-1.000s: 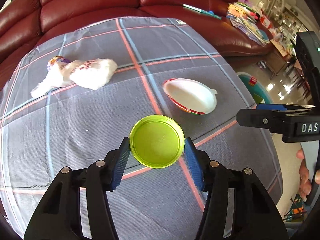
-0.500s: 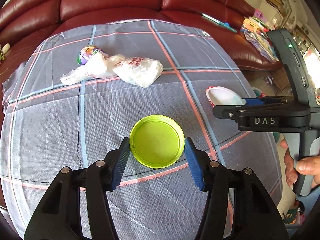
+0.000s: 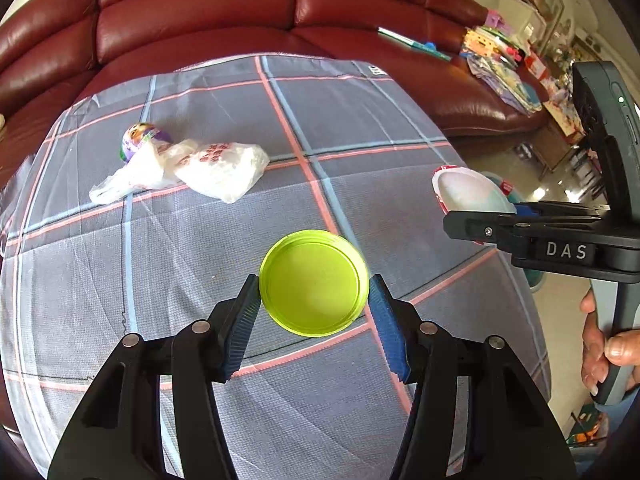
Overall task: Collect trash
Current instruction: 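Grasp the white bowl with the right gripper while the left holds the lid, then carry lid and bowl over the teal bin and open both grippers, then move back to the table and grasp the white plastic bags with the right gripper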
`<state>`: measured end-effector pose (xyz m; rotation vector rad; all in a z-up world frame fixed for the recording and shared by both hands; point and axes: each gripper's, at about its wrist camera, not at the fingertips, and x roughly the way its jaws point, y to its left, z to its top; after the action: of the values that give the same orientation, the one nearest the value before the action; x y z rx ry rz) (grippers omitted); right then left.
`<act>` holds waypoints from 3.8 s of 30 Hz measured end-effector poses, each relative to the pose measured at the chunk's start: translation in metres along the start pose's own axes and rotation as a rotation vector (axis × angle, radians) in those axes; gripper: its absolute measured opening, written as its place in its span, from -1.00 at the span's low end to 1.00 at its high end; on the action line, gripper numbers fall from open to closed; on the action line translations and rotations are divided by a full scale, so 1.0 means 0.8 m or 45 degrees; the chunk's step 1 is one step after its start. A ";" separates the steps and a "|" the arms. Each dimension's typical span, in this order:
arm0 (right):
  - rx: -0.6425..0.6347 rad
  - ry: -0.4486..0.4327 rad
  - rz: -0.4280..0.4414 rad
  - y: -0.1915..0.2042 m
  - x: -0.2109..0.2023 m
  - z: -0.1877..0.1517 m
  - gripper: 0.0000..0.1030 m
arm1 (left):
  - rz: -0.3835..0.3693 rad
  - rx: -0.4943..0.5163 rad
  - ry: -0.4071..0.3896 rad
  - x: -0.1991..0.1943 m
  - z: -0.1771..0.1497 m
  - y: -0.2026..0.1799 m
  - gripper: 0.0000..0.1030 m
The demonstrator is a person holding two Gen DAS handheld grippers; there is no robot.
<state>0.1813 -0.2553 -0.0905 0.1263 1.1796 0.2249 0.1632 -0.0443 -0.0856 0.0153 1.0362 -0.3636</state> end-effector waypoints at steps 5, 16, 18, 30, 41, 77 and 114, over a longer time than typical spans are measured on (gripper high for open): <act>0.084 -0.084 -0.001 -0.051 -0.049 -0.012 -0.08 | -0.034 0.086 -0.016 -0.006 0.015 -0.046 0.09; 0.315 -0.209 -0.153 -0.209 -0.148 -0.059 -0.07 | -0.180 0.327 -0.003 0.009 0.049 -0.195 0.10; 0.350 -0.211 -0.176 -0.233 -0.154 -0.070 -0.07 | -0.200 0.362 0.020 0.021 0.051 -0.221 0.10; 0.483 -0.181 -0.152 -0.313 -0.143 -0.106 -0.07 | -0.248 0.512 0.124 0.082 0.061 -0.316 0.10; 0.525 -0.142 -0.116 -0.341 -0.126 -0.107 -0.07 | -0.252 0.542 0.196 0.135 0.074 -0.348 0.10; 0.423 -0.021 -0.141 -0.258 -0.094 -0.076 0.78 | -0.156 0.325 0.127 0.077 0.068 -0.254 0.92; 0.047 0.090 -0.091 -0.016 -0.036 0.020 0.87 | 0.089 -0.016 0.036 -0.025 0.014 0.015 0.92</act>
<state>0.1872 -0.2740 -0.0609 0.1089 1.2563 0.1460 0.1674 -0.0290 -0.0647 0.0455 1.0629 -0.2945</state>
